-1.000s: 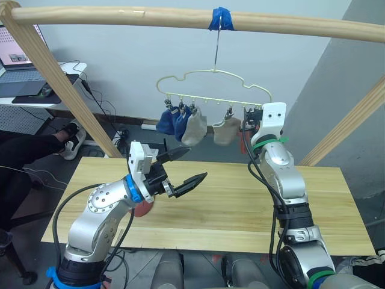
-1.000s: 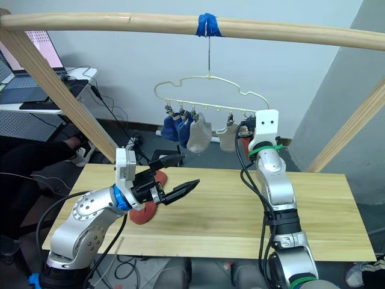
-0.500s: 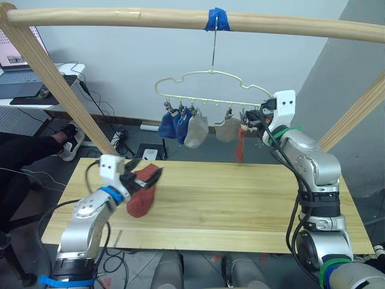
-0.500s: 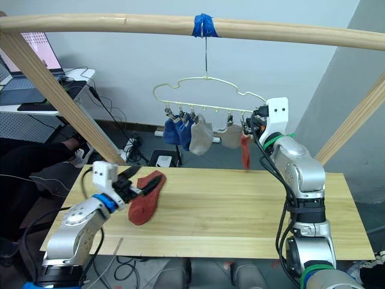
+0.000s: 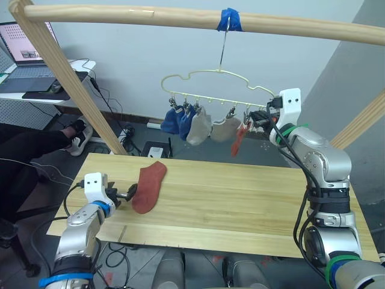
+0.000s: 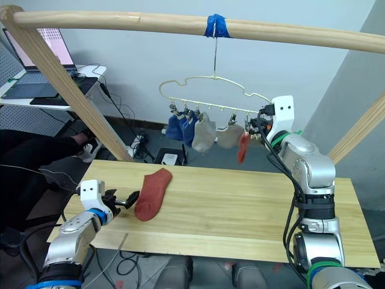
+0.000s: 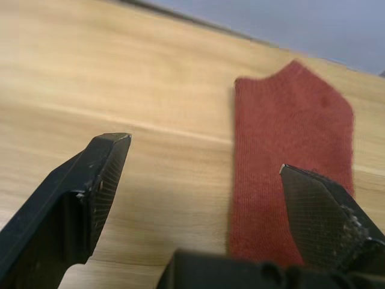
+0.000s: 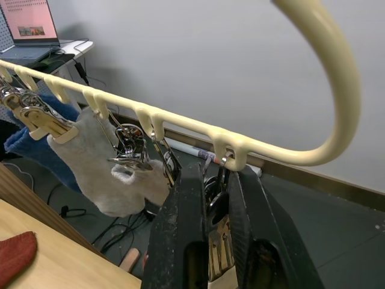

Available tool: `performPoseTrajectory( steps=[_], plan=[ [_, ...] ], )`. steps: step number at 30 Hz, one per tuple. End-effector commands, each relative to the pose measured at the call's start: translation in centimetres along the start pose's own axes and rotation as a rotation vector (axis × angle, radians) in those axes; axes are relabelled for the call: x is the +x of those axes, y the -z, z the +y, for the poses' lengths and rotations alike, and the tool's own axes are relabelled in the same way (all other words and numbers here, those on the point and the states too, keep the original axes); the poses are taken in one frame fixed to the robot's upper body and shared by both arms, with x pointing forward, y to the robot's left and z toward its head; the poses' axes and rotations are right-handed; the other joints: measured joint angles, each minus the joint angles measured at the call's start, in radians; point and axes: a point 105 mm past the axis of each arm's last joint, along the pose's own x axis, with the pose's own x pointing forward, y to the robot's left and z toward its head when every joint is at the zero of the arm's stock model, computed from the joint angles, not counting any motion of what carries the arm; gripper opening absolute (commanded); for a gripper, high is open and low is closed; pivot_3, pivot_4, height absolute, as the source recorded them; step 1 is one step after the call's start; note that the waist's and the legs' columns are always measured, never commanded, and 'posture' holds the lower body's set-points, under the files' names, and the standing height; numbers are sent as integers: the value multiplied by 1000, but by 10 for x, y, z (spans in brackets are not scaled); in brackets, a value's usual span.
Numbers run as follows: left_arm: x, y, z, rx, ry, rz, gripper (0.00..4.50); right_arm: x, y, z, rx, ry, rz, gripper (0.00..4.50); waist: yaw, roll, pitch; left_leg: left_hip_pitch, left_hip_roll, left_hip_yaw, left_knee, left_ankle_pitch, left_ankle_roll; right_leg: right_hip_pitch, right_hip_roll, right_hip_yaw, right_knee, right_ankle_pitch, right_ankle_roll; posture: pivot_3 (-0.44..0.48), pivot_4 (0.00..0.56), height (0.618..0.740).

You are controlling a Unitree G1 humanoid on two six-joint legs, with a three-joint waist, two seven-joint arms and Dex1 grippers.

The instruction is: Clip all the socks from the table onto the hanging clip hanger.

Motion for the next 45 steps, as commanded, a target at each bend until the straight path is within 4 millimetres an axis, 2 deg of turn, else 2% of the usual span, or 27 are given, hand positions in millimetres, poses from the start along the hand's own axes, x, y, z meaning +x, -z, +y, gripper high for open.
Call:
performPoseTrajectory(
  steps=[1, 3, 9, 12, 18, 23, 28, 32, 36, 38, 42, 43, 45],
  plan=[
    [8, 13, -1, -38, 6, 57, 4500, -4, -23, 5, -18, -20, -78, 141, -2, 0, 0, 0, 0, 0, 0, 0, 0, 0, 0, 0, 0, 0, 0, 189, 135, 740],
    [14, 16, -6, -62, 25, 88, 4500, -4, -23, 2, -17, -11, -74, 141, -2, 0, -1, 0, 0, 0, 0, 0, 0, 0, 0, 0, 0, 0, 0, 146, 141, 740],
    [17, 40, -19, -26, 122, 216, 4500, -1, -26, 1, -18, 3, -76, 141, -7, 5, -6, 2, -1, 1, 1, 0, 0, 0, 0, 1, 4, 0, 0, 120, 134, 740],
    [16, 41, -17, -26, 120, 221, 3948, -2, -26, 1, -17, 8, -78, 141, -9, 8, -8, 4, -1, 2, 1, 0, 0, 0, 0, 2, 7, 0, 0, 116, 130, 740],
    [16, 37, -16, -29, 128, 208, 2409, -2, -24, 0, -12, 20, -76, 141, -13, 12, -11, 5, -1, 2, 1, 1, 1, 0, 0, 2, 9, 0, 0, 118, 131, 740],
    [15, 36, -20, -10, 161, 194, 1377, -1, -23, -2, -13, 26, -75, 141, -14, 12, -11, 5, -1, 2, 1, 1, 2, 0, 0, 2, 9, 0, 0, 119, 133, 740],
    [15, 20, -28, 13, 212, 131, 93, -1, -22, -3, -14, 29, -76, 141, -14, 12, -11, 5, -1, 2, 1, 1, 2, 0, 0, 2, 9, 0, 0, 118, 131, 740],
    [-3, 14, -33, 40, 291, 149, 13, -2, -21, -5, -14, 33, -70, 141, -20, 12, -11, 4, -1, 2, 1, 1, 2, 0, 0, 2, 8, 0, 0, 114, 135, 740],
    [-32, 18, -47, -16, 429, 216, 13, -2, -21, -6, -14, 33, -68, 141, -33, 12, -11, 4, 0, 1, 0, 1, 2, 0, 0, 2, 8, -1, -1, 113, 141, 740],
    [-44, 25, -52, 18, 480, 265, 13, -2, -21, -6, -14, 34, -67, 141, -36, 11, -11, 4, 0, 1, 0, 1, 2, 0, 0, 2, 8, -1, -2, 113, 143, 740],
    [-49, 32, -46, 127, 484, 283, 13, -2, -21, -7, -13, 37, -66, 141, -36, 11, -11, 4, 0, 1, 0, 1, 2, 0, 0, 2, 8, -2, -2, 116, 144, 740],
    [-48, 32, -45, 133, 483, 281, 444, -1, -21, -7, -13, 37, -66, 141, -35, 11, -11, 4, 0, 1, 0, 1, 2, 0, 0, 1, 8, -2, -2, 116, 144, 740],
    [-46, 30, -43, 111, 469, 272, 965, -1, -20, -6, -12, 36, -65, 141, -34, 11, -11, 4, 0, 1, 0, 1, 2, 0, 0, 2, 8, -2, -2, 112, 149, 740]
  ],
)
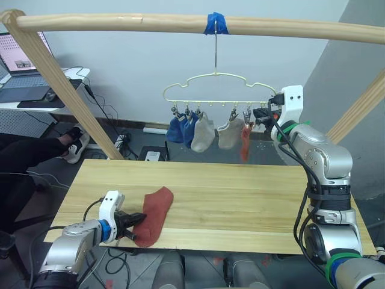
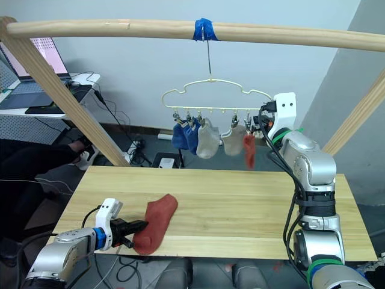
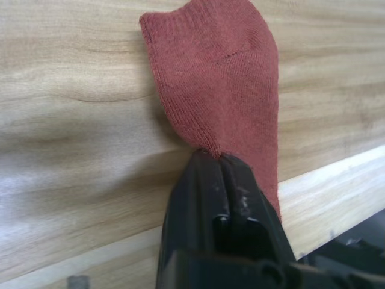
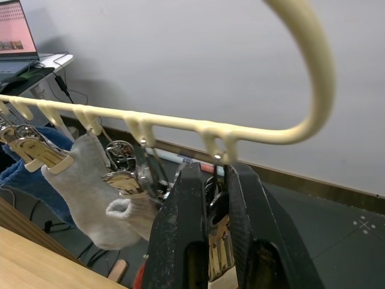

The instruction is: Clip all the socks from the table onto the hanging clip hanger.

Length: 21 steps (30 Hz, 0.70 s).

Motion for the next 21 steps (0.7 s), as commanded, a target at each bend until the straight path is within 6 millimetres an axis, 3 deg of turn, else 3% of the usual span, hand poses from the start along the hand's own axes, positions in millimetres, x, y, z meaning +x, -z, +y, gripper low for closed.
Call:
performPoseTrajectory(
  steps=[1, 8, 11, 15, 21],
  plan=[
    [-3, -8, 7, 13, -20, -28, 1231, -2, -16, 0, -9, -5, -60, 141, 0, 0, 0, 0, 0, 0, 0, 0, 0, 0, 0, 0, 0, 0, 0, 112, 149, 740],
    [-16, -22, 13, 29, -50, -55, 3423, -4, -14, 0, -5, -1, -61, 141, 0, -2, 1, 0, 1, 0, -1, 0, 0, 0, 0, 0, 0, -1, -1, 137, 153, 740],
    [-14, -43, 6, 63, -50, -126, 4322, -3, -14, -1, -5, 1, -60, 141, 1, -3, 2, 0, 0, 0, -2, 0, 0, 0, 0, 0, -1, -1, -1, 137, 154, 740],
    [0, -61, -7, 79, -36, -196, 4484, 0, -17, -2, -7, 3, -64, 141, 3, -3, 2, 0, 0, 0, -2, 0, 0, 0, 0, 0, -1, -1, -1, 122, 144, 740],
    [28, -64, -10, 83, -64, -229, 4484, 2, -19, -3, -11, 10, -67, 141, 1, -4, 2, 0, 0, 0, -2, 0, 0, 0, 0, 0, -1, -1, -1, 102, 147, 740]
  ],
)
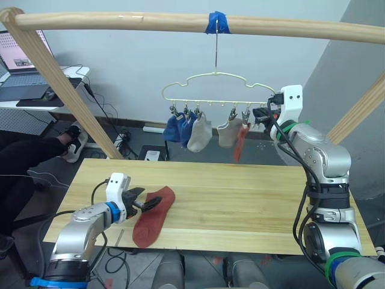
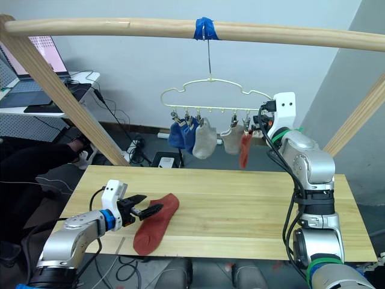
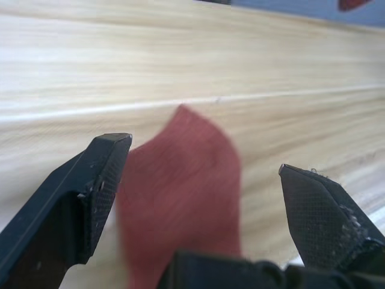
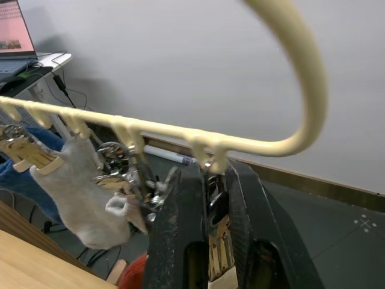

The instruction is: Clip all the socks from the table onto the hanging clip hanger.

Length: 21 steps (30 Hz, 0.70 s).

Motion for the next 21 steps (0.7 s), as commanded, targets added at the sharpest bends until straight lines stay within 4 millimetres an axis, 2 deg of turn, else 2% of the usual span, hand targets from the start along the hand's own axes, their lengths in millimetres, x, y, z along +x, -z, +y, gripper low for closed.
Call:
performPoseTrajectory(
  steps=[1, 6, 10, 17, 20, 21],
  plan=[
    [11, -4, 3, 44, -41, -32, 4484, -2, -18, -2, -16, 6, -64, 141, -1, 0, 0, 0, 0, 0, 0, 0, 0, 0, 0, 0, 0, 0, 0, 102, 147, 740],
    [36, 7, 8, 8, -80, 17, 4484, -5, -17, -2, -19, 17, -63, 141, -1, 0, 0, 0, 0, 0, 0, 0, 0, 0, 0, 0, 0, 0, 0, 75, 144, 740],
    [44, 24, 5, -12, -55, 94, 4484, -8, -18, -3, -21, 26, -67, 141, -3, 0, 0, 0, 0, 0, 0, 0, 0, 0, 0, 0, 0, 0, 0, 59, 135, 740],
    [43, 42, -1, -6, -1, 178, 4484, -11, -19, -5, -27, 34, -69, 141, -9, 0, -2, 0, -1, 0, 1, 0, 0, 1, 0, 0, 1, 0, 0, 49, 124, 740],
    [41, 43, -1, 30, 7, 180, 4484, -10, -20, -5, -29, 33, -71, 141, -12, 2, -4, 1, -1, 0, 1, 0, 0, 1, 0, 0, 1, 0, 0, 50, 123, 740],
    [40, 43, 1, 51, -1, 180, 4083, -10, -20, -5, -29, 32, -71, 141, -14, 2, -4, 1, -1, 0, 1, 0, 0, 1, 0, 0, 1, 0, 0, 50, 123, 740]
  ],
)
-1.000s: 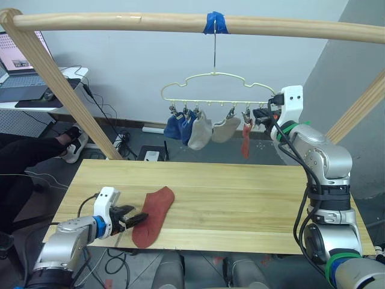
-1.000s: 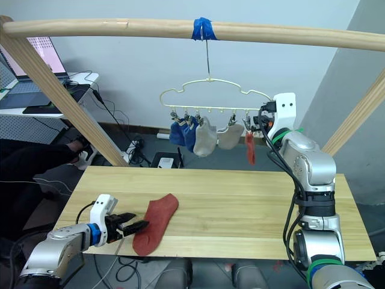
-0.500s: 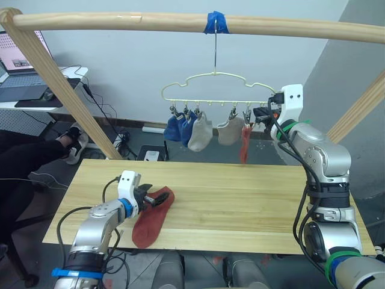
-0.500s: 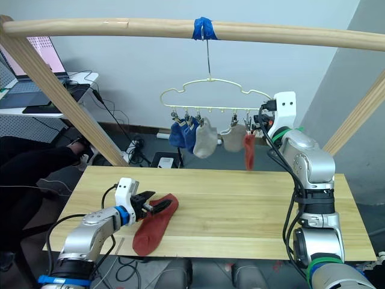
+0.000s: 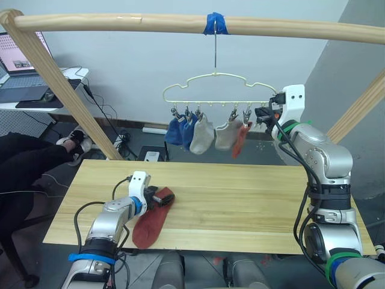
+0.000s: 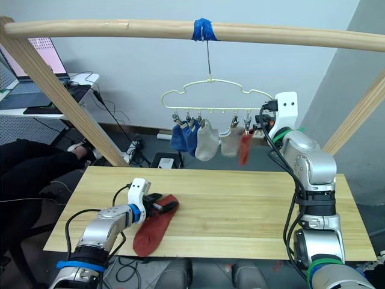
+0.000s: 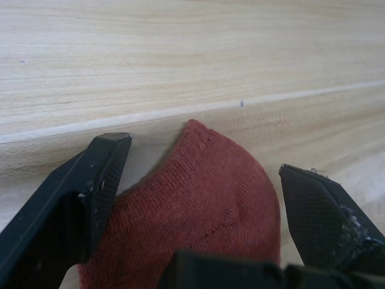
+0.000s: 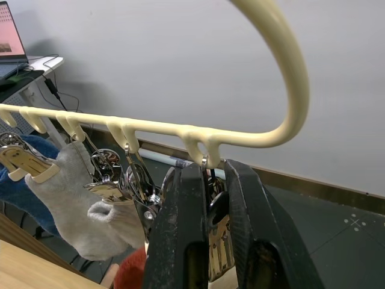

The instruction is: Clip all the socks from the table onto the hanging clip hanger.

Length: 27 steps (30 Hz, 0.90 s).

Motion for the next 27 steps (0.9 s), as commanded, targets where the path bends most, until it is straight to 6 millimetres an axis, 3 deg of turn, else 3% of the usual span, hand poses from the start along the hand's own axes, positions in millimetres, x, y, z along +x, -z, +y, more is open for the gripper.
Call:
performPoseTrajectory(
  steps=[1, 11, 15, 20, 24, 27],
  plan=[
    [-3, 22, 1, 25, -3, 76, 3867, -7, -19, -2, -21, 7, -67, 141, -4, 0, 0, 0, 0, 0, 0, 0, 0, 0, 0, 0, 0, 0, 0, 52, 120, 740],
    [-6, 18, 10, 136, -27, 52, 1306, -6, -19, -1, -19, -2, -65, 141, -10, 0, -1, 0, 0, 0, 0, 0, 0, 0, 0, 0, 0, 0, 0, 61, 113, 740],
    [-5, 7, 6, 149, -18, -9, 163, -5, -19, -1, -22, -2, -63, 141, -10, 0, -1, 0, 0, 0, 0, 0, 0, 0, 0, 0, 0, 0, 0, 63, 116, 740],
    [-9, -26, -16, 147, 109, -170, 18, -6, -18, -4, -27, 3, -59, 141, -10, 0, -1, -1, 0, 0, 0, 0, 0, 0, 0, 0, 0, 0, 0, 65, 121, 740],
    [-27, -79, -47, 15, 314, -381, 18, -7, -19, -6, -2, -16, -48, 141, -9, -1, 0, -1, 0, -1, 0, 0, 0, 0, 0, -1, 0, 0, 0, 67, 126, 740],
    [-39, -105, -66, 17, 439, -419, 18, -10, -23, -5, 55, -68, -22, 141, -11, -1, 0, -1, 0, -1, 1, 0, 0, 0, 0, -1, 0, 0, 0, 62, 129, 740]
  ],
)
